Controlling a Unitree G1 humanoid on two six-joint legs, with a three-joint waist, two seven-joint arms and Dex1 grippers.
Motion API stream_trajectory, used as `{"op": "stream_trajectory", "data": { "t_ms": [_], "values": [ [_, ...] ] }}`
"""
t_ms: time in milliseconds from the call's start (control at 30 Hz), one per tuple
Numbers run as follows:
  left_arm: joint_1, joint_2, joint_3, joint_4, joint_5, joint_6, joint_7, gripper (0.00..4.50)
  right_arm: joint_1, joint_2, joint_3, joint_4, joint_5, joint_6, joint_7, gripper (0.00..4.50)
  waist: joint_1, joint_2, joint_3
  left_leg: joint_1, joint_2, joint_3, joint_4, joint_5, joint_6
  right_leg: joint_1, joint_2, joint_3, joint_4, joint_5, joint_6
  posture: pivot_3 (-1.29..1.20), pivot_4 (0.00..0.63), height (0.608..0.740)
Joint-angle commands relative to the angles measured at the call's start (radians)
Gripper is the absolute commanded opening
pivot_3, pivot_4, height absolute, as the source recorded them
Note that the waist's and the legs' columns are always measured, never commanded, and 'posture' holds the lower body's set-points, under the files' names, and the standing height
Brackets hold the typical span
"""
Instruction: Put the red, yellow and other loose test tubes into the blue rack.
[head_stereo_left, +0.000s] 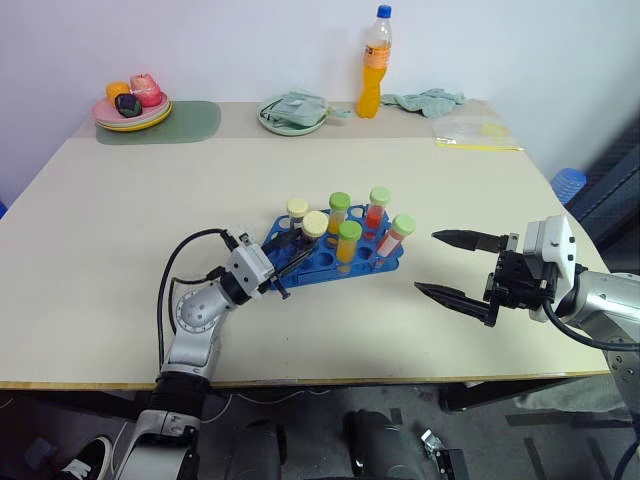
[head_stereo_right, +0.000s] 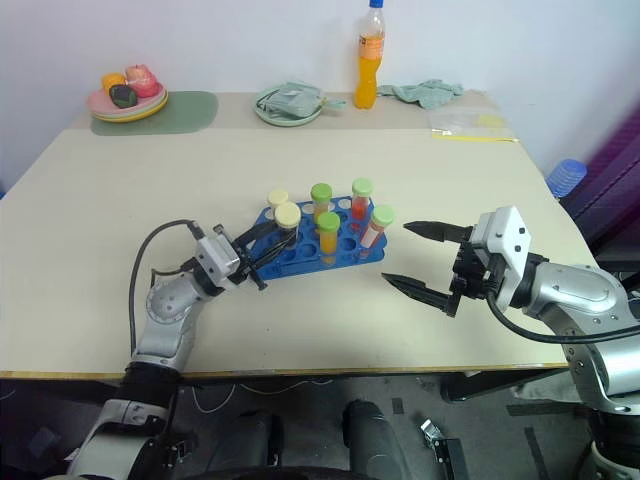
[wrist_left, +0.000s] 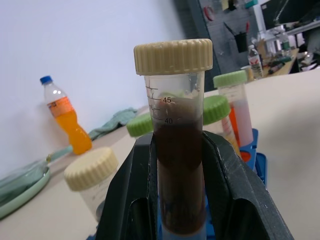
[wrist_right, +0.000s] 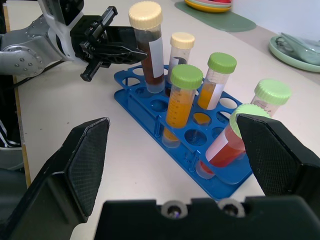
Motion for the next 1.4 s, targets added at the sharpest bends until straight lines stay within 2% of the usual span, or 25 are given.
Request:
{"op": "stream_trajectory", "data": {
  "t_ms": [33, 400, 800, 1100, 1333, 1367, 1400],
  "values": [
    [0.022, 0.008, -0.03, -0.025, -0.003, -0.011, 0.005, 0.7, -0.003, -0.011, -0.026, -0.011, -0.003, -0.02, 0.002, 4.5, 0.001, 0.0, 0.0, 0.0, 0.0, 0.0, 0.0, 0.0, 0.0, 0.0, 0.0, 0.0, 0.0, 0.0, 0.0, 0.0, 0.15, 0.74],
    [0.057, 0.034, -0.054, -0.041, -0.059, 0.082, -0.011, 0.7, -0.053, -0.011, 0.004, -0.024, -0.023, -0.01, -0.026, 4.5, 0.001, 0.002, -0.002, 0.0, 0.0, 0.0, 0.0, 0.0, 0.0, 0.0, 0.0, 0.0, 0.0, 0.0, 0.0, 0.0, 0.15, 0.74],
    [0.078, 0.018, -0.061, -0.055, -0.089, 0.113, -0.007, 0.7, -0.053, -0.01, 0.003, -0.034, -0.04, -0.018, -0.029, 4.5, 0.001, 0.003, -0.002, 0.0, 0.0, 0.0, 0.0, 0.0, 0.0, 0.0, 0.0, 0.0, 0.0, 0.0, -0.001, 0.0, 0.15, 0.74],
    [0.06, -0.025, 0.001, -0.069, -0.208, 0.272, 0.023, 0.7, -0.094, -0.004, 0.029, 0.003, -0.071, -0.03, -0.036, 4.5, 0.001, 0.003, -0.002, 0.0, 0.0, 0.0, 0.0, 0.0, 0.0, 0.0, 0.0, 0.0, 0.0, 0.0, -0.001, 0.0, 0.15, 0.74],
    [0.078, 0.01, 0.022, -0.122, -0.242, 0.293, -0.012, 4.22, -0.084, 0.007, 0.034, 0.008, -0.079, -0.048, -0.033, 4.5, -0.001, 0.003, -0.002, 0.0, 0.0, 0.0, 0.0, 0.0, 0.0, 0.0, 0.0, 0.0, 0.0, -0.001, -0.001, 0.0, 0.15, 0.74],
    [0.085, 0.026, 0.031, -0.149, -0.261, 0.316, -0.02, 4.46, -0.08, 0.01, 0.036, 0.009, -0.08, -0.053, -0.034, 4.5, -0.002, 0.003, -0.002, 0.0, 0.0, 0.0, 0.0, 0.0, 0.0, 0.0, 0.0, 0.0, 0.0, -0.001, -0.001, 0.0, 0.15, 0.74],
    [0.095, 0.046, 0.039, -0.177, -0.281, 0.343, -0.033, 4.46, -0.076, 0.012, 0.036, 0.011, -0.081, -0.058, -0.033, 4.5, -0.003, 0.003, -0.002, 0.0, 0.0, 0.0, 0.0, 0.0, 0.0, 0.0, 0.0, 0.0, 0.0, -0.001, -0.001, 0.0, 0.15, 0.74]
  ]
}}
